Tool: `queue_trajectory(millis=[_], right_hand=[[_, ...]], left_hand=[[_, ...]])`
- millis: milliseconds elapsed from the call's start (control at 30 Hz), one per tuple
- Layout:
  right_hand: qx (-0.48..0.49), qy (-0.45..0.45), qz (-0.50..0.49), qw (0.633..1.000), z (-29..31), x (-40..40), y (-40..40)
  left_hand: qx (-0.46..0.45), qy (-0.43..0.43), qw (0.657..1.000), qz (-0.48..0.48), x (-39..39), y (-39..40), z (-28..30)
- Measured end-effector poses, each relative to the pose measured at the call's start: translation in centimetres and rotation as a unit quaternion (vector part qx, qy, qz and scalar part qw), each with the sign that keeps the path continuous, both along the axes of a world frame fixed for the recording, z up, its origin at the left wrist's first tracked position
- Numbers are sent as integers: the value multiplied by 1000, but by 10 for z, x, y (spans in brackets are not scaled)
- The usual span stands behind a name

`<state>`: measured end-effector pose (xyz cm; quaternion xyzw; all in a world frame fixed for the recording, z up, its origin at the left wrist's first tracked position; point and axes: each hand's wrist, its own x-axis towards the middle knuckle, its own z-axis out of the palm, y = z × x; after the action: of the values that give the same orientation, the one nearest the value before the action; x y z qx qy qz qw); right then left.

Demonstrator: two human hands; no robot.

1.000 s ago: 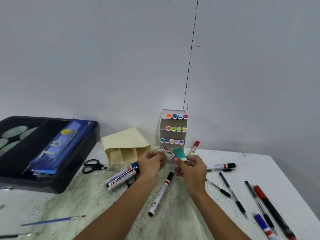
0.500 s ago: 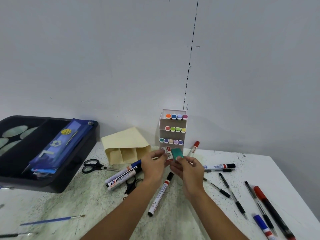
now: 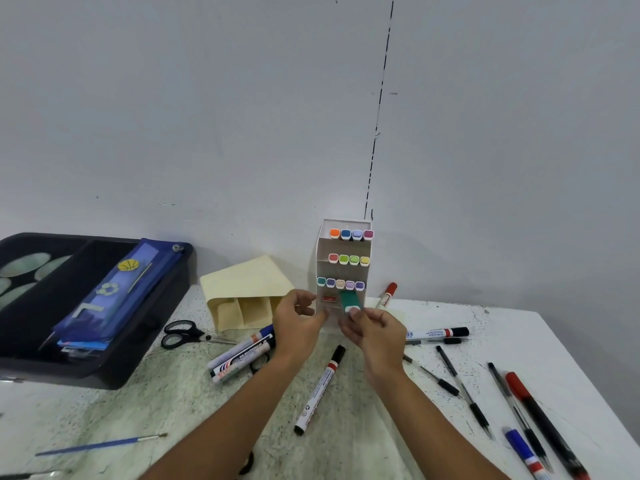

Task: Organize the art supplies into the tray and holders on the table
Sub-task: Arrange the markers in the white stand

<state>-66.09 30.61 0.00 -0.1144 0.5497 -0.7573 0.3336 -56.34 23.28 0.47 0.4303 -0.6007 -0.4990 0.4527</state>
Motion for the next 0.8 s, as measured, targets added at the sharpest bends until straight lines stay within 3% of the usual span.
queue_trajectory(millis=[133,233,467,800], right_hand=[[74,150,-49,985,-7,-8,1],[93,212,-42,972,-7,-11,0],[98,227,21,969,-9,-25,-12],[88,253,13,963,-20,-28,-19]], left_hand=[[-39,-18,999,-31,4,-4,-2],[-45,-13,996,-81,5,-7,-4],[-42,13,990,-136,1,-10,-4],[-55,16,993,-105,1,-14,-18]])
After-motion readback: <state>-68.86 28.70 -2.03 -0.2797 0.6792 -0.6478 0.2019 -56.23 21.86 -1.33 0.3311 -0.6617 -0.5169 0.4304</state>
